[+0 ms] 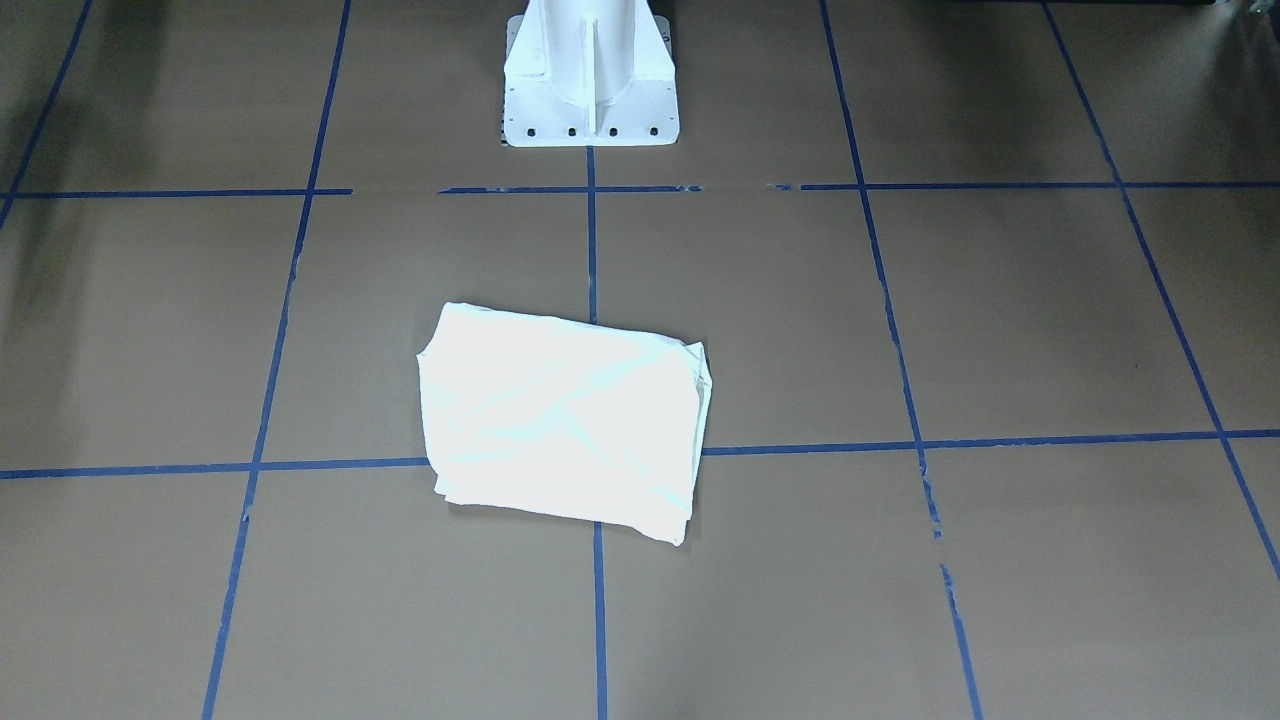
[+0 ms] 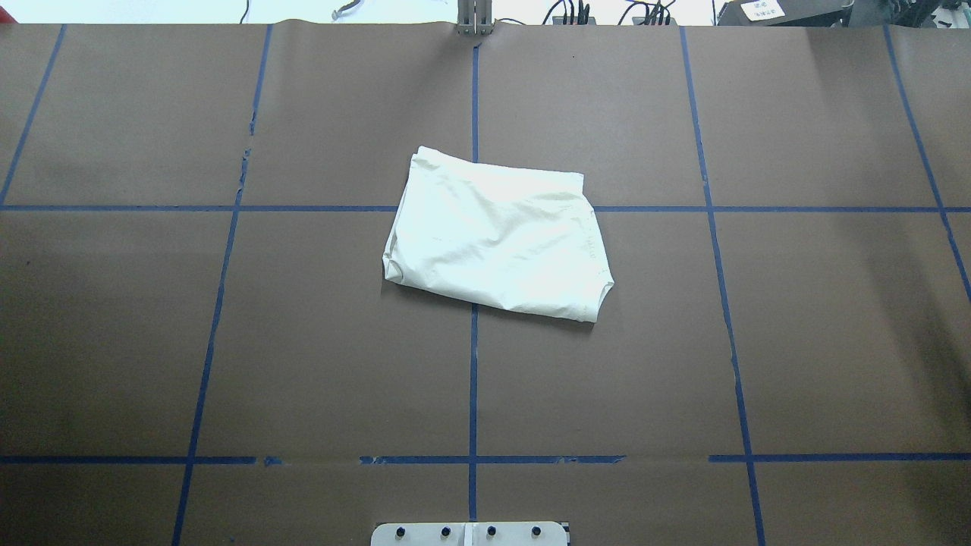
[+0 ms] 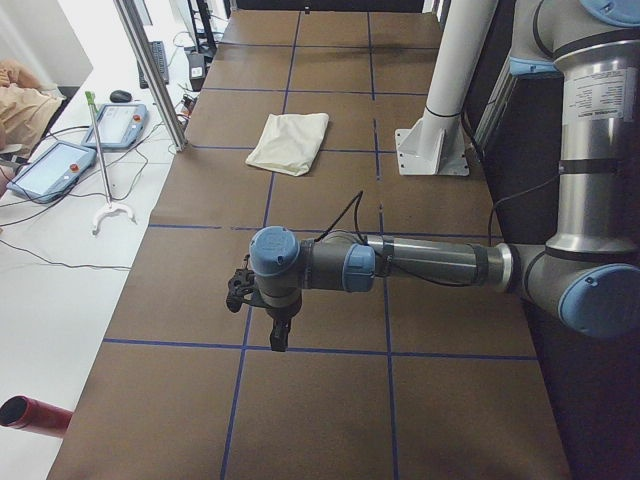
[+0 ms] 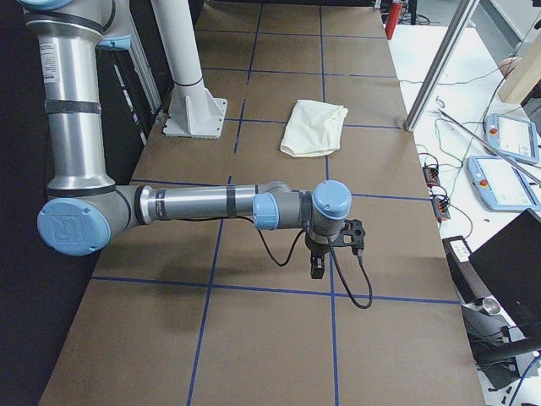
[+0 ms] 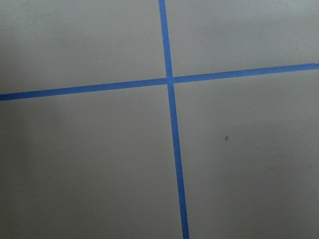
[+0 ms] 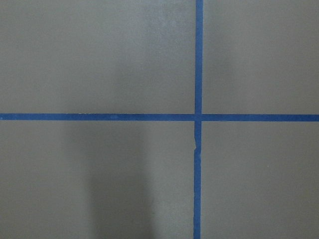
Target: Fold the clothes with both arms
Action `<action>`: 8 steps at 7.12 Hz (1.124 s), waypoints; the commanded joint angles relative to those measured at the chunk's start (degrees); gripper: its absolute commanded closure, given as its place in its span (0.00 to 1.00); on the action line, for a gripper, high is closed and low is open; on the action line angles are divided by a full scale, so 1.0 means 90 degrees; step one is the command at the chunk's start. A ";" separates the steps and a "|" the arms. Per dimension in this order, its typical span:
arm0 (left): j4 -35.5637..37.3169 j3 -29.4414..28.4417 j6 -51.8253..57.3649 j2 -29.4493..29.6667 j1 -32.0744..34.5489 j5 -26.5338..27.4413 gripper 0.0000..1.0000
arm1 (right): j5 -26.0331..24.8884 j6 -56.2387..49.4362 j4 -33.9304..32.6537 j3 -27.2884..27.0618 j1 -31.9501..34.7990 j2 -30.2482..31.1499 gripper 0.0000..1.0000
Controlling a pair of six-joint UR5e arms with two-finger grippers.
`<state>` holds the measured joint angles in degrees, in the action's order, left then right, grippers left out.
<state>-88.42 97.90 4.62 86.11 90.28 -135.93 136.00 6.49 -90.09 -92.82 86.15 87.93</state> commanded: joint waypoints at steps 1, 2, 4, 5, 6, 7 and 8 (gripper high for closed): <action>0.0010 -0.0077 0.0023 0.0042 0.0007 0.0015 0.00 | 0.0025 0.0021 0.0000 -0.0038 0.0008 0.0015 0.00; 0.0010 -0.0087 0.0033 -0.0006 0.0007 0.0005 0.00 | 0.0025 0.0021 0.0000 -0.0116 0.0008 0.0025 0.00; 0.0000 -0.0106 0.0004 -0.0056 0.0008 -0.0014 0.00 | 0.0016 0.0011 0.0000 -0.0146 0.0008 0.0035 0.00; -0.0010 -0.0106 0.0004 -0.0017 0.0007 -0.0024 0.00 | -0.0004 0.0011 0.0000 -0.0146 0.0008 0.0035 0.00; -0.0010 -0.0135 0.0004 0.0032 0.0007 -0.0024 0.00 | -0.0014 0.0001 0.0000 -0.0136 0.0008 0.0035 0.00; -0.0019 -0.0136 0.0013 0.0032 0.0007 -0.0034 0.00 | -0.0014 0.0001 0.0010 -0.0156 0.0008 0.0035 0.00; -0.0020 -0.0136 0.0014 0.0032 0.0007 -0.0053 0.00 | -0.0014 0.0011 0.0000 -0.0117 0.0008 0.0044 0.00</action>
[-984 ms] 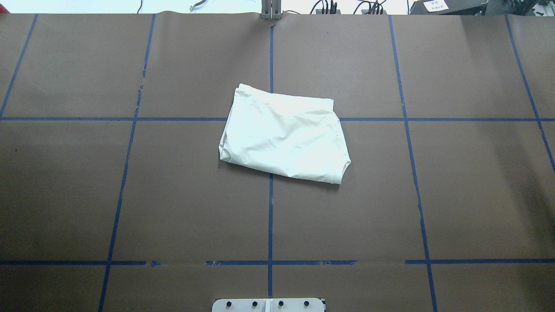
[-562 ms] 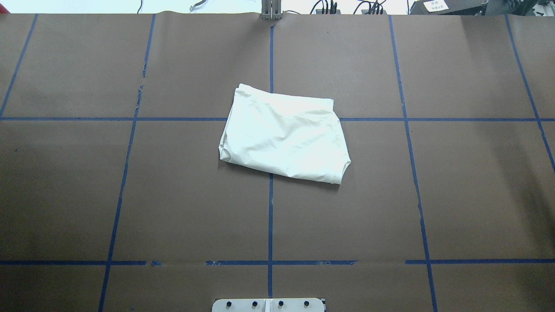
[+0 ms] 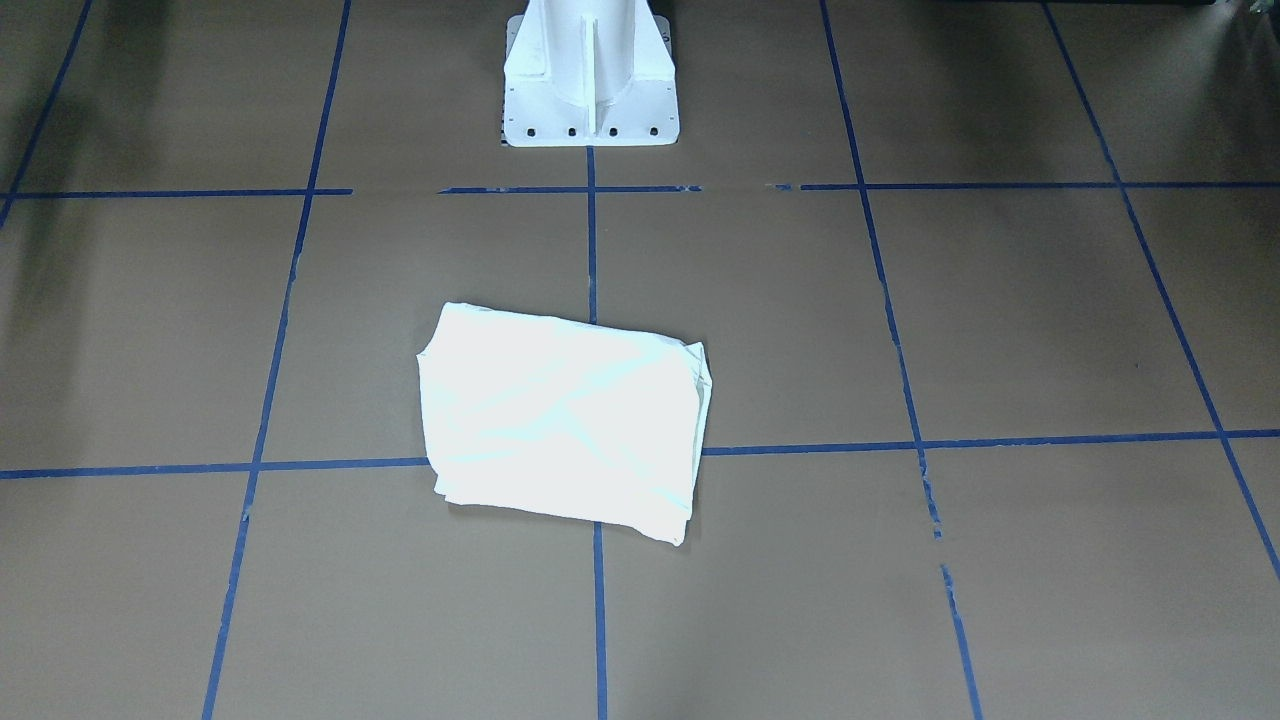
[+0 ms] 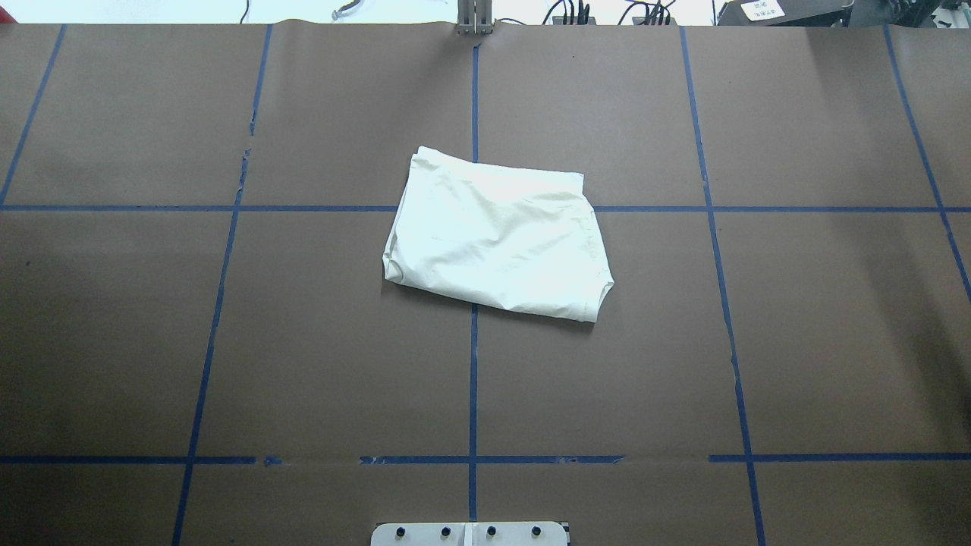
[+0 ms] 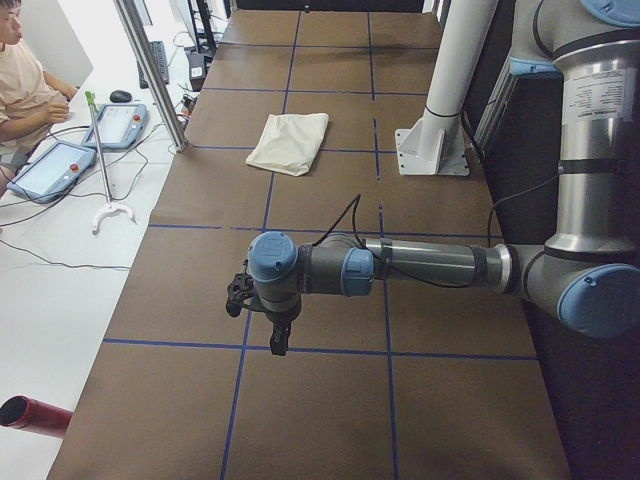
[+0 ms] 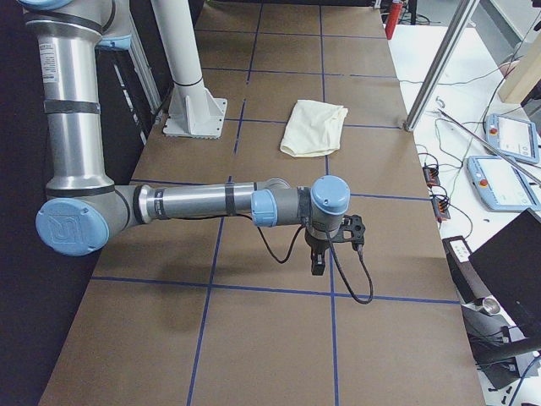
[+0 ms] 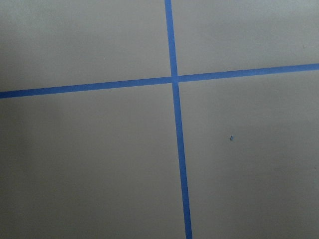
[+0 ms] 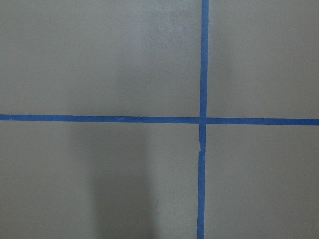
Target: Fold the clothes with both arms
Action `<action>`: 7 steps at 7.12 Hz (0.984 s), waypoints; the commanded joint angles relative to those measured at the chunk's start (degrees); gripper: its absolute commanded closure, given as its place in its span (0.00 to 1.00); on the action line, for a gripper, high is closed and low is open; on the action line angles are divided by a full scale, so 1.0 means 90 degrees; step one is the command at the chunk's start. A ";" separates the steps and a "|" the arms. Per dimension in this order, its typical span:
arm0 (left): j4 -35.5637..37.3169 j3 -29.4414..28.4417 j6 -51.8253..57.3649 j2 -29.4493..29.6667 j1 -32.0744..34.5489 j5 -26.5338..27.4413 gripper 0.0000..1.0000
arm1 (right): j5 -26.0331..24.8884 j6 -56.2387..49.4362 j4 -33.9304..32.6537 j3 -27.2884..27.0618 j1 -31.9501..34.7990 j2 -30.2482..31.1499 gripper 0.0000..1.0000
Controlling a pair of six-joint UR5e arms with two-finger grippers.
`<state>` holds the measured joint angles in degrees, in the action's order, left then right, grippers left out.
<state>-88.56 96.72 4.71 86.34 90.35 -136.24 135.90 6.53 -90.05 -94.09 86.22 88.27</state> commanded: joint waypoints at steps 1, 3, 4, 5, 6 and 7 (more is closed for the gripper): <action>-0.0004 -0.0005 0.0004 0.0016 0.0000 -0.0019 0.00 | 0.0017 -0.0003 -0.0004 0.0025 0.0000 0.0104 0.00; -0.0004 -0.0024 0.0004 0.0036 -0.0010 -0.0019 0.00 | -0.0011 -0.0003 -0.0004 0.0034 0.0000 0.0202 0.00; -0.0004 -0.0034 0.0013 0.0055 -0.0010 -0.0009 0.00 | -0.0002 0.0007 -0.0004 0.0054 0.0000 0.0222 0.00; -0.0014 -0.0034 0.0013 0.0085 -0.0010 -0.0019 0.00 | 0.0008 0.0007 -0.0004 0.0054 0.0000 0.0232 0.00; -0.0023 -0.0034 0.0013 0.0104 -0.0010 -0.0019 0.00 | 0.0027 0.0007 -0.0004 0.0005 0.0000 0.0232 0.00; -0.0111 -0.0024 0.0013 0.0104 -0.0010 -0.0019 0.00 | 0.0037 0.0007 -0.0004 -0.0005 0.0000 0.0232 0.00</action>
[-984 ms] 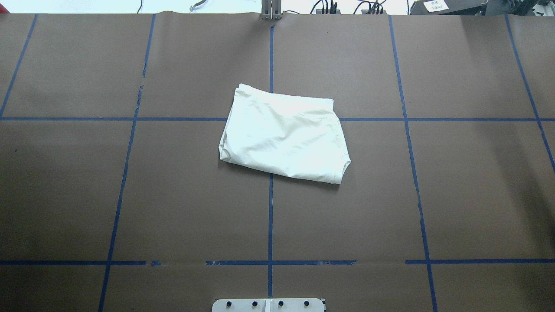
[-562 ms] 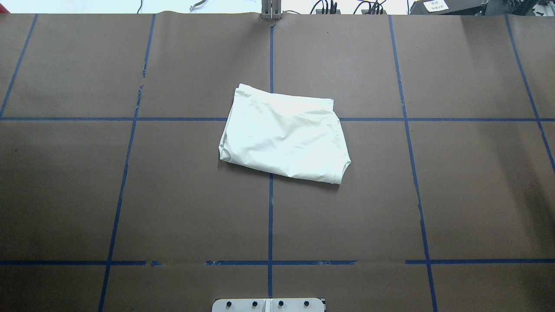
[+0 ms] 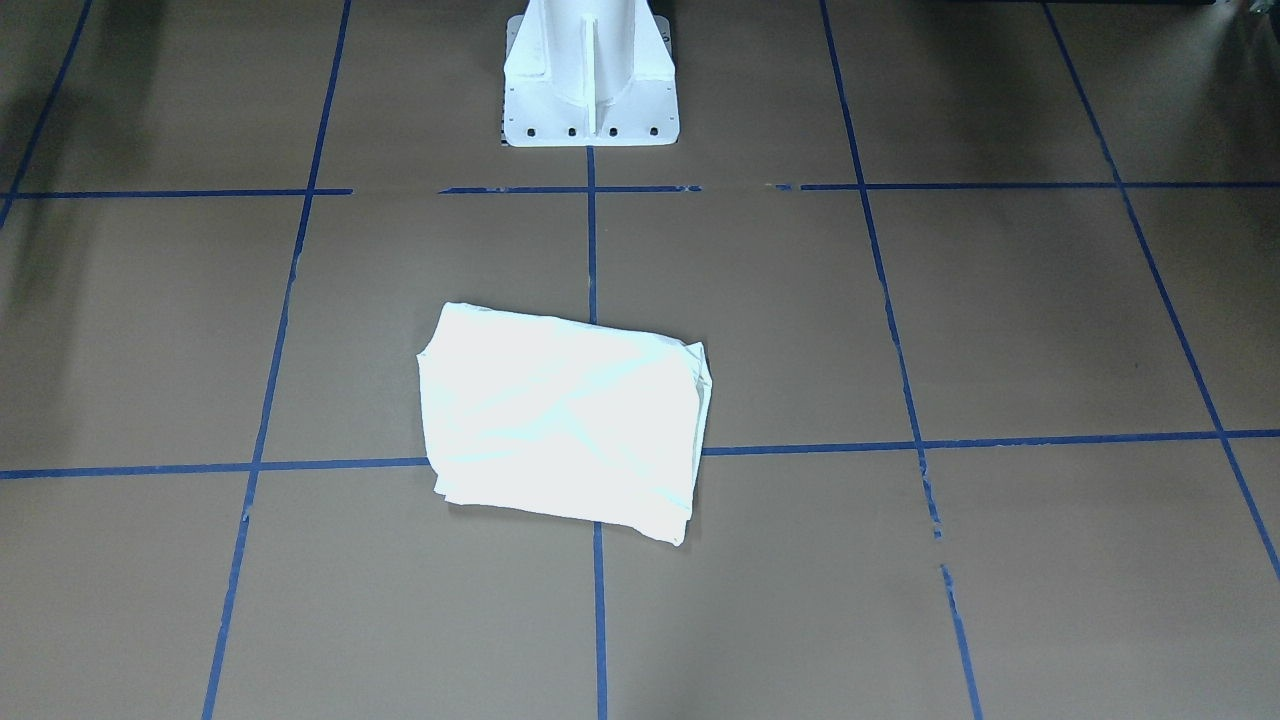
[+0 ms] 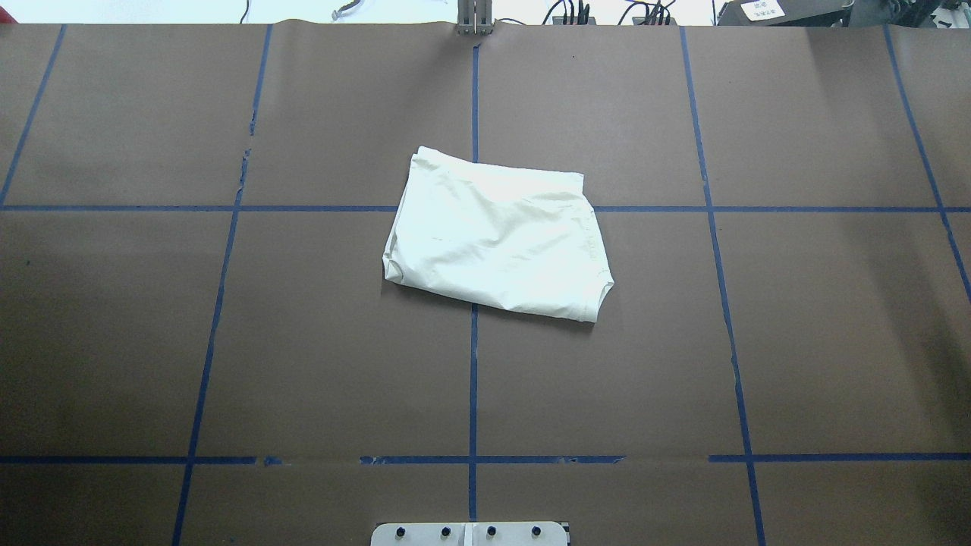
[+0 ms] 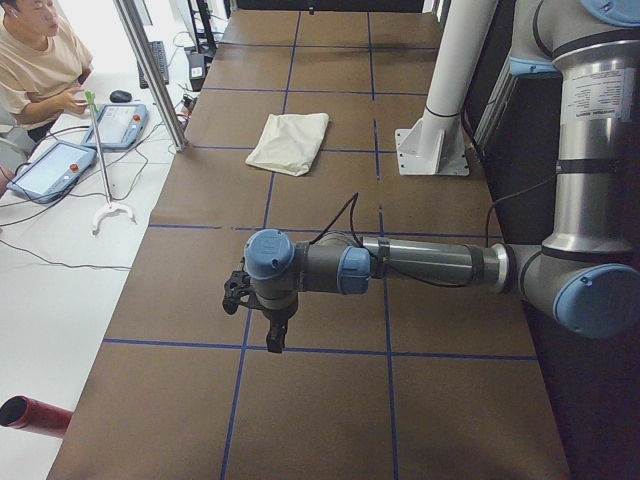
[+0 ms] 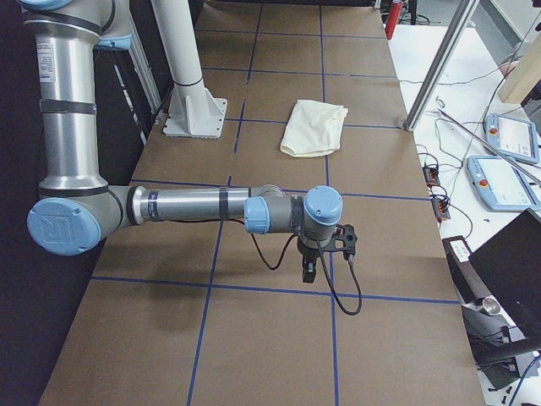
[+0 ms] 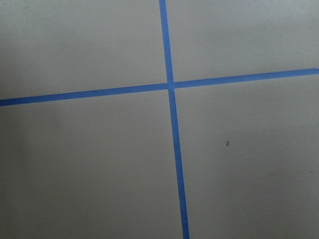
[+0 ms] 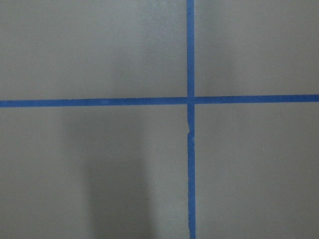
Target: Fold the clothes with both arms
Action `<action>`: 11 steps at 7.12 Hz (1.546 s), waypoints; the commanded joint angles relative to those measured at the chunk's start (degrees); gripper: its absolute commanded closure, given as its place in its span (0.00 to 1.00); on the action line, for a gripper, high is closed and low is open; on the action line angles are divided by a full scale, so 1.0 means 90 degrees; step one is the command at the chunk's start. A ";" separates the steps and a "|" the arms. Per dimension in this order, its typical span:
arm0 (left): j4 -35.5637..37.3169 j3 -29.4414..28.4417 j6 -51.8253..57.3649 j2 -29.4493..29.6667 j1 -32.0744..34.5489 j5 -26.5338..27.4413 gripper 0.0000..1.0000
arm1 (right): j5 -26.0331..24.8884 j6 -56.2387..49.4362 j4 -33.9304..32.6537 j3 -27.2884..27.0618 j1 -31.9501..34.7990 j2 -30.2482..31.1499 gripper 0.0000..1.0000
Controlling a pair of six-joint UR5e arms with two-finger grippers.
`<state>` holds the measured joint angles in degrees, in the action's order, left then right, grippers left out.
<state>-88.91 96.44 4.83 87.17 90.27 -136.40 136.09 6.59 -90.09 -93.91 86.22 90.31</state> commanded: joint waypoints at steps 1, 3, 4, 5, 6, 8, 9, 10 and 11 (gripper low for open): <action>-0.0072 -0.0002 0.0010 0.0031 0.0000 0.0009 0.00 | 0.0016 0.0000 0.0000 -0.0072 0.0039 0.0004 0.00; -0.0072 -0.0012 0.0010 0.0031 0.0000 -0.0001 0.00 | 0.0026 0.0000 0.0000 -0.0112 0.0039 0.0014 0.00; -0.0063 -0.0012 0.0010 0.0021 0.0000 -0.0001 0.00 | -0.0013 -0.0009 0.0000 -0.0093 0.0039 0.0024 0.00; -0.0063 -0.0002 0.0010 0.0021 0.0000 -0.0001 0.00 | -0.0023 -0.0009 0.0000 -0.0073 0.0039 0.0014 0.00; -0.0063 -0.0012 0.0010 0.0021 0.0000 -0.0001 0.00 | -0.0023 0.0000 0.0000 -0.0083 0.0039 0.0014 0.00; -0.0053 -0.0012 -0.0029 0.0031 0.0000 0.0038 0.00 | 0.0006 0.0000 0.0000 -0.0092 0.0049 0.0014 0.00; -0.0043 -0.0012 -0.0029 -0.0008 0.0000 0.0048 0.00 | 0.0016 0.0000 0.0000 -0.0102 0.0039 0.0024 0.00; -0.0014 -0.0022 -0.0039 -0.0085 0.0000 0.0067 0.00 | 0.0016 0.0000 0.0000 -0.0092 0.0049 0.0034 0.00; 0.0035 -0.0244 -0.0048 -0.0105 0.0009 0.0077 0.00 | 0.0016 0.0000 0.0000 -0.0092 0.0039 0.0034 0.00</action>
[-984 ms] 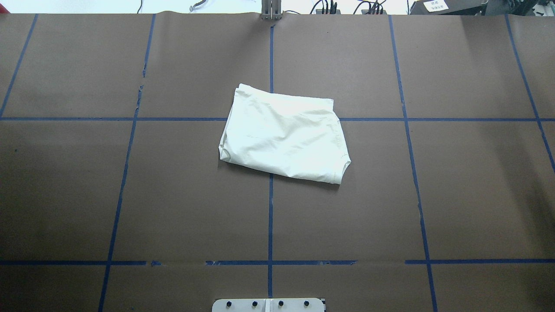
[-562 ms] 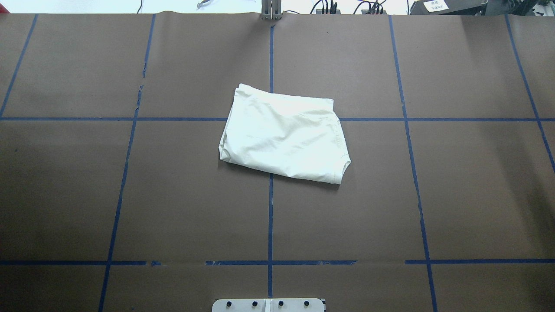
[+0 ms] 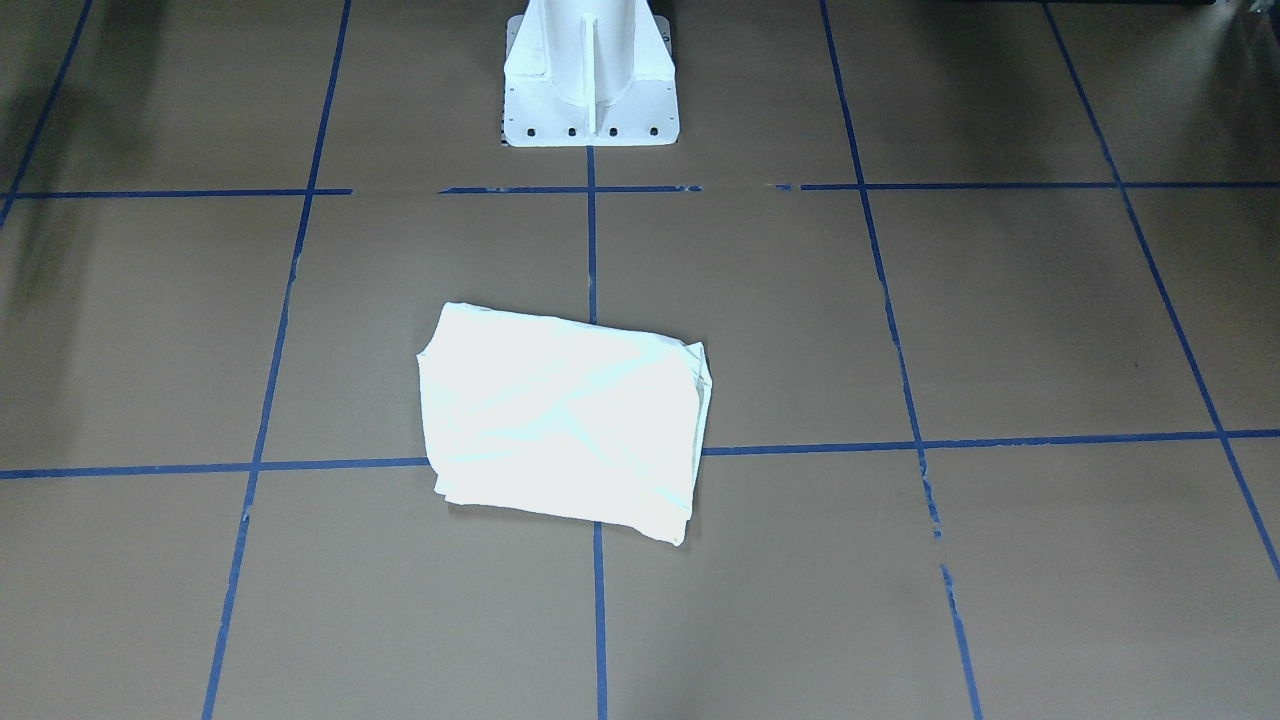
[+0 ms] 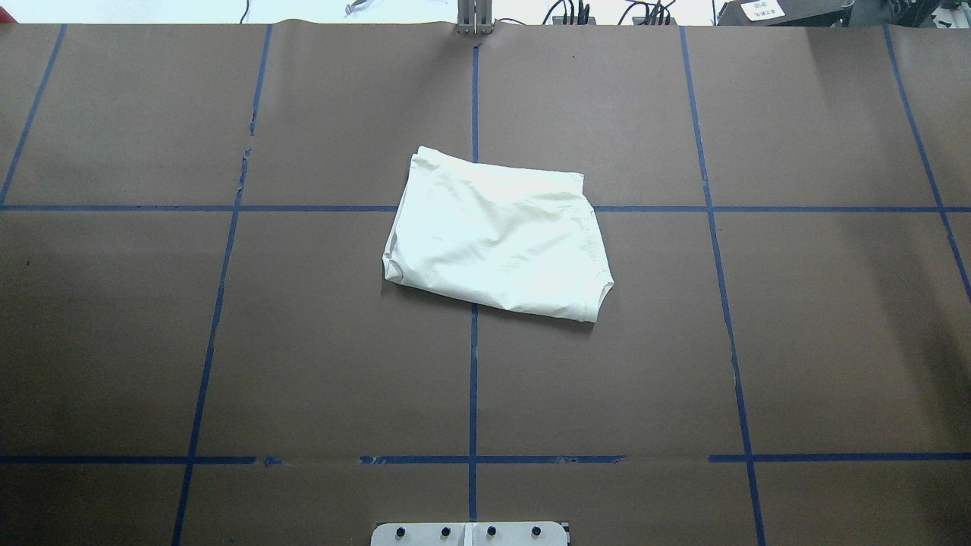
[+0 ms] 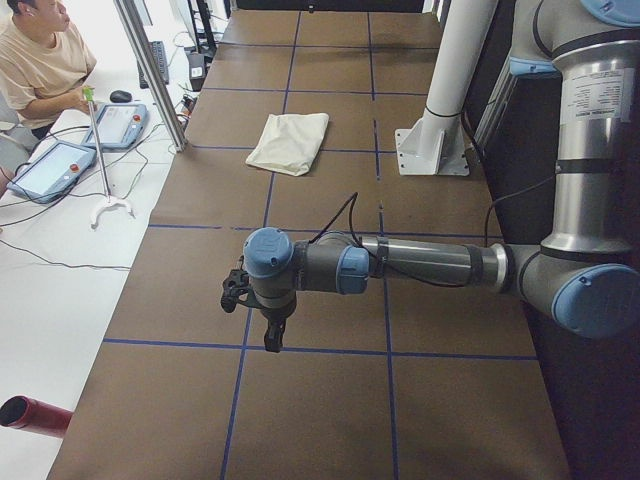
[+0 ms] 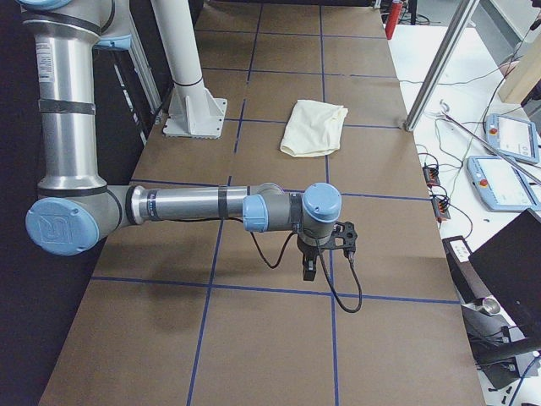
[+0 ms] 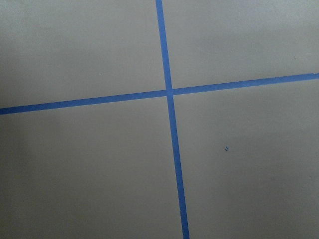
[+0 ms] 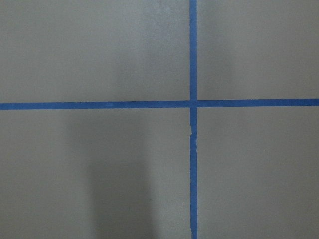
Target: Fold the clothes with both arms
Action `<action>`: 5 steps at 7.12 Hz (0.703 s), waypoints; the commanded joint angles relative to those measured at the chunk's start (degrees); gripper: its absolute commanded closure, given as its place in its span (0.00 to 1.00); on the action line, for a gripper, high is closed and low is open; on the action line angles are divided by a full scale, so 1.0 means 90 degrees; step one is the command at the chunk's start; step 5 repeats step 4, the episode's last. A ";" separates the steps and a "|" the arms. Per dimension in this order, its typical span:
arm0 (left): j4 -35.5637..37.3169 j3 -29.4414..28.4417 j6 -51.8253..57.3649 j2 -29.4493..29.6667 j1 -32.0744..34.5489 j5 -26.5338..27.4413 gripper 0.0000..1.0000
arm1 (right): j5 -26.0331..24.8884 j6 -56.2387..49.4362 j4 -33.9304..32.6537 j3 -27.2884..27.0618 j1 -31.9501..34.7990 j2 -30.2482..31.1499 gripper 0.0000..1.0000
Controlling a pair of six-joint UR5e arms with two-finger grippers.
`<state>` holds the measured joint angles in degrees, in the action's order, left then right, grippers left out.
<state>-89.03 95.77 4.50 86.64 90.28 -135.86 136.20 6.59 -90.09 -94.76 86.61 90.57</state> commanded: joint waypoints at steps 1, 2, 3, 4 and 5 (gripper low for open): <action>0.0058 -0.0337 -0.0148 -0.0008 0.0008 0.0017 0.00 | 0.0003 0.0000 0.0000 0.0001 0.0005 -0.0004 0.00; 0.0058 -0.0348 -0.0526 -0.0046 0.0008 0.0027 0.00 | 0.0023 0.0000 0.0000 -0.0018 0.0005 0.0005 0.00; 0.0068 -0.0358 -0.0520 -0.0056 0.0008 0.0037 0.00 | 0.0023 0.0000 0.0000 -0.0028 0.0005 0.0025 0.00; 0.0068 -0.0368 -0.0510 -0.0057 0.0008 0.0027 0.00 | 0.0013 -0.0010 0.0000 -0.0028 0.0005 0.0025 0.00; 0.0068 -0.0368 -0.0510 -0.0057 0.0008 0.0027 0.00 | 0.0013 -0.0010 0.0000 -0.0028 0.0005 0.0025 0.00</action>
